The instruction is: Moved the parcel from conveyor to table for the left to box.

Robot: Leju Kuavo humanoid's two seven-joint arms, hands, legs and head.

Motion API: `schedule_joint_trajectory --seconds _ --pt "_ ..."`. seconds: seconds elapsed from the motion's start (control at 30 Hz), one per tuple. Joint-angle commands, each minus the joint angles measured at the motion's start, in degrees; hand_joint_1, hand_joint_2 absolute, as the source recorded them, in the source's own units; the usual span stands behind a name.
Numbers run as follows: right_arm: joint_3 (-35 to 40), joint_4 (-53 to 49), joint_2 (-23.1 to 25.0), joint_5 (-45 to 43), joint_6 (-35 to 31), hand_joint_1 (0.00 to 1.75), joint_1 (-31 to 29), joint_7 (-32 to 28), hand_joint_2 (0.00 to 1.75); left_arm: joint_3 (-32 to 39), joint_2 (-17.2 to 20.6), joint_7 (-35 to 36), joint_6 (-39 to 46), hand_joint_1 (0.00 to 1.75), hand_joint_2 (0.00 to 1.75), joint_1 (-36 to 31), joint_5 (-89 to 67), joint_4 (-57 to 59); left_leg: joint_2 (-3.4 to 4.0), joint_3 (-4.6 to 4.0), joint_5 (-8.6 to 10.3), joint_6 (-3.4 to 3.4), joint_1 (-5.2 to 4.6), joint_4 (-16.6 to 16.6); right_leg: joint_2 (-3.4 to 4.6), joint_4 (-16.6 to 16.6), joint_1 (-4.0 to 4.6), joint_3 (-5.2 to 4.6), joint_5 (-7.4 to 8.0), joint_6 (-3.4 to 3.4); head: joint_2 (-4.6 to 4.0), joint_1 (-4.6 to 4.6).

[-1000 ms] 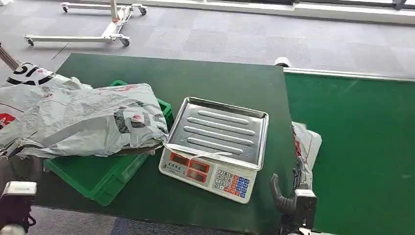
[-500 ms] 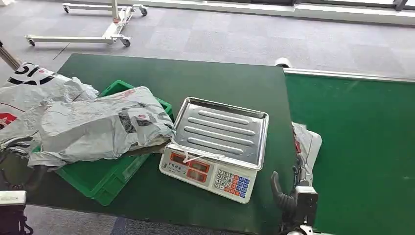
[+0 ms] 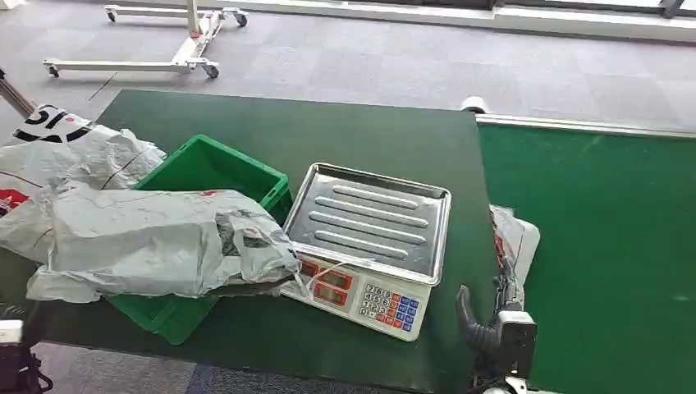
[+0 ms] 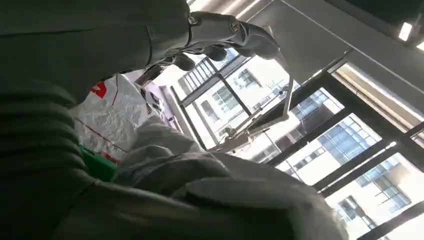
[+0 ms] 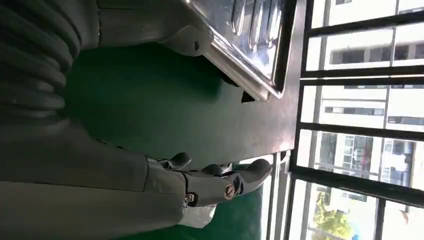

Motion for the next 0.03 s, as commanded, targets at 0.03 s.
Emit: schedule_joint_trajectory --seconds 0.03 --pt "-2.83 0.35 1.36 0.08 0.27 0.0 -0.2 0.1 1.75 2.23 -1.86 0.71 0.25 0.0 0.0 -0.6 -0.46 1.19 -0.22 0.05 0.01 0.03 0.03 -0.04 0.15 -0.05 0.01 0.07 0.0 -0.04 0.0 0.02"
